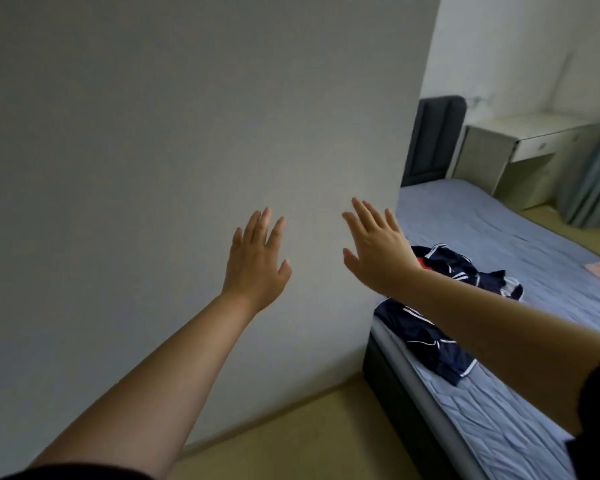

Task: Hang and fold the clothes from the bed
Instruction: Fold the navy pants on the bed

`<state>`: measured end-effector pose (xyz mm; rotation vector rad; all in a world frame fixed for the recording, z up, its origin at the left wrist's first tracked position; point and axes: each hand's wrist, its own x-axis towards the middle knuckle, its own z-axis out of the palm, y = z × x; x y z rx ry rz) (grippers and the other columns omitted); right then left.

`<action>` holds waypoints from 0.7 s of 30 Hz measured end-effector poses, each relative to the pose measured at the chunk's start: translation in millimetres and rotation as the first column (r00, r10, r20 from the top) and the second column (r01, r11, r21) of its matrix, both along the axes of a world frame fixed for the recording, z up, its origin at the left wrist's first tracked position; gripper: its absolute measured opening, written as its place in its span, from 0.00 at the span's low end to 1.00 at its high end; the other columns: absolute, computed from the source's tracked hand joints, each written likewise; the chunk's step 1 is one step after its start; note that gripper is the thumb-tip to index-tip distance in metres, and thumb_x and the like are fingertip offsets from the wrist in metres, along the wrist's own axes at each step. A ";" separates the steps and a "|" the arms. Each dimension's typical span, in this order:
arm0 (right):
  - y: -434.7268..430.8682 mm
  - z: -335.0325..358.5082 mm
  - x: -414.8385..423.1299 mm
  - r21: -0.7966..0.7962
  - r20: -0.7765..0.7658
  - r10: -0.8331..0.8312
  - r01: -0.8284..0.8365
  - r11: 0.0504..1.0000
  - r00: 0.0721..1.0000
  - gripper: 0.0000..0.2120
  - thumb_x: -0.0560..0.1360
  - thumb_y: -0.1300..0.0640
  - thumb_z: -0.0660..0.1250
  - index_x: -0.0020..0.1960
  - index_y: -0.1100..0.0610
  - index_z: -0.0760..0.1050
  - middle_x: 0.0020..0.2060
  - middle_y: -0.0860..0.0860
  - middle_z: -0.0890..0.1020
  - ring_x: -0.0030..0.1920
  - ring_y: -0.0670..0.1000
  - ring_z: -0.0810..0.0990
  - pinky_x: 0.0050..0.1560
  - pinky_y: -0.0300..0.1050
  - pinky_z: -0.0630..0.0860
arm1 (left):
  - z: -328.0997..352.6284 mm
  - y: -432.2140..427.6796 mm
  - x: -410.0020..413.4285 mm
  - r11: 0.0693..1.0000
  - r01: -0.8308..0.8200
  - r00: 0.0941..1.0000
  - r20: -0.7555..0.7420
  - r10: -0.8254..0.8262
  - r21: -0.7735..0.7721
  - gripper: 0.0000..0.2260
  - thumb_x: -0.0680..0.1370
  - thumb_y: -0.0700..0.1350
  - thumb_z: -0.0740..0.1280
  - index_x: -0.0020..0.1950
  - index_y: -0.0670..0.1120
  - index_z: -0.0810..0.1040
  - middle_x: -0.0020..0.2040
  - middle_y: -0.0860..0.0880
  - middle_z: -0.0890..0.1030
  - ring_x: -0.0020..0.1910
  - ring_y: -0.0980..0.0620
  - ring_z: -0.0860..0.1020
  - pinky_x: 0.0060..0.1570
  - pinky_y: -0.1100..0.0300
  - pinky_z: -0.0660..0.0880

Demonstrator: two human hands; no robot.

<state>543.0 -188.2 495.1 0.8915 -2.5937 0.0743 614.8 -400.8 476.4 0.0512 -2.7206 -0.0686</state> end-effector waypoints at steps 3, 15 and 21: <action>41.5 -29.9 -43.0 0.043 0.023 -0.028 0.027 0.999 0.999 0.30 0.80 0.44 0.53 0.77 0.56 0.51 0.78 0.56 0.47 0.77 0.55 0.44 0.73 0.54 0.38 | -23.3 27.1 -42.6 0.997 0.053 0.998 0.026 -0.052 -0.049 0.31 0.77 0.50 0.59 0.78 0.46 0.52 0.78 0.43 0.50 0.77 0.46 0.46 0.74 0.46 0.47; 76.9 -162.5 -216.3 0.105 0.177 0.203 -0.224 0.969 0.963 0.31 0.78 0.48 0.58 0.76 0.57 0.55 0.77 0.57 0.49 0.77 0.56 0.44 0.73 0.55 0.38 | -163.1 120.7 -194.7 0.990 -0.117 0.982 0.159 0.104 0.073 0.32 0.80 0.53 0.58 0.79 0.50 0.44 0.79 0.46 0.43 0.77 0.48 0.39 0.72 0.51 0.39; 72.2 -252.6 -264.8 0.027 0.134 0.302 -0.308 0.951 0.944 0.31 0.74 0.53 0.65 0.73 0.61 0.62 0.75 0.60 0.57 0.76 0.60 0.53 0.73 0.59 0.47 | -251.2 134.5 -233.2 0.986 -0.144 0.981 0.142 0.130 0.090 0.33 0.79 0.52 0.59 0.79 0.49 0.45 0.79 0.45 0.43 0.75 0.50 0.35 0.74 0.51 0.40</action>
